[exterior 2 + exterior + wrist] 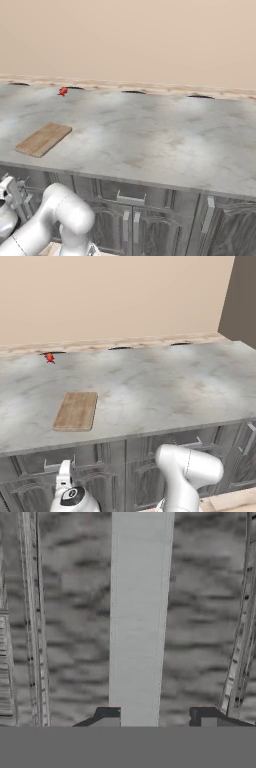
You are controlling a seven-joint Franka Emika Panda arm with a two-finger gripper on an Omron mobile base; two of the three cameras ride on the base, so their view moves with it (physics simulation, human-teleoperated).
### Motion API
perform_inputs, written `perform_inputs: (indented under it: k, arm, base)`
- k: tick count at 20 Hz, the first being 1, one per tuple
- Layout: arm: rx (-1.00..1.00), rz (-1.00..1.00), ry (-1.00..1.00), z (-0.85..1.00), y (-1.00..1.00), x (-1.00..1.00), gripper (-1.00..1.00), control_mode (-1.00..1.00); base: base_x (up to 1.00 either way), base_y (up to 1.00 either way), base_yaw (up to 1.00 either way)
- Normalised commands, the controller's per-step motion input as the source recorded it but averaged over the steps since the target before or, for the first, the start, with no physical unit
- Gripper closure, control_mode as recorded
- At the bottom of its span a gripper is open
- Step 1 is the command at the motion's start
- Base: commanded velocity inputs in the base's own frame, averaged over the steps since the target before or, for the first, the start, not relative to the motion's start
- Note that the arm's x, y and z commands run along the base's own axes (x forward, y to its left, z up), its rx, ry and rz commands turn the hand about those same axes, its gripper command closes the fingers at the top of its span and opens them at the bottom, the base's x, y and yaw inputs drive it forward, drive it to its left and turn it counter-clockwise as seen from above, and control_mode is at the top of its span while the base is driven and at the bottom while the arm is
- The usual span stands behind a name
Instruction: Open the drawer on the left and place the cutting tools on the cutting board.
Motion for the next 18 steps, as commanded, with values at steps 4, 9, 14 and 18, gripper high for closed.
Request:
perform_inputs:
  k: [4,9,14,18]
  arm:
    - [0.00,0.01,0.00,-0.24,0.34,0.31,-1.00,-1.00]
    - [0.00,0.00,0.00,-0.07,0.33,0.28,-1.00,-1.00]
    - [0.01,0.01,0.00,0.00,0.32,0.17,-1.00,-1.00]
    - [0.06,0.01,0.00,0.14,0.22,0.13,-1.00,-1.00]
  base:
    - [0.00,0.00,0.00]
    - [0.00,0.00,0.00]
    - [0.00,0.00,0.00]
    - [0.00,0.00,0.00]
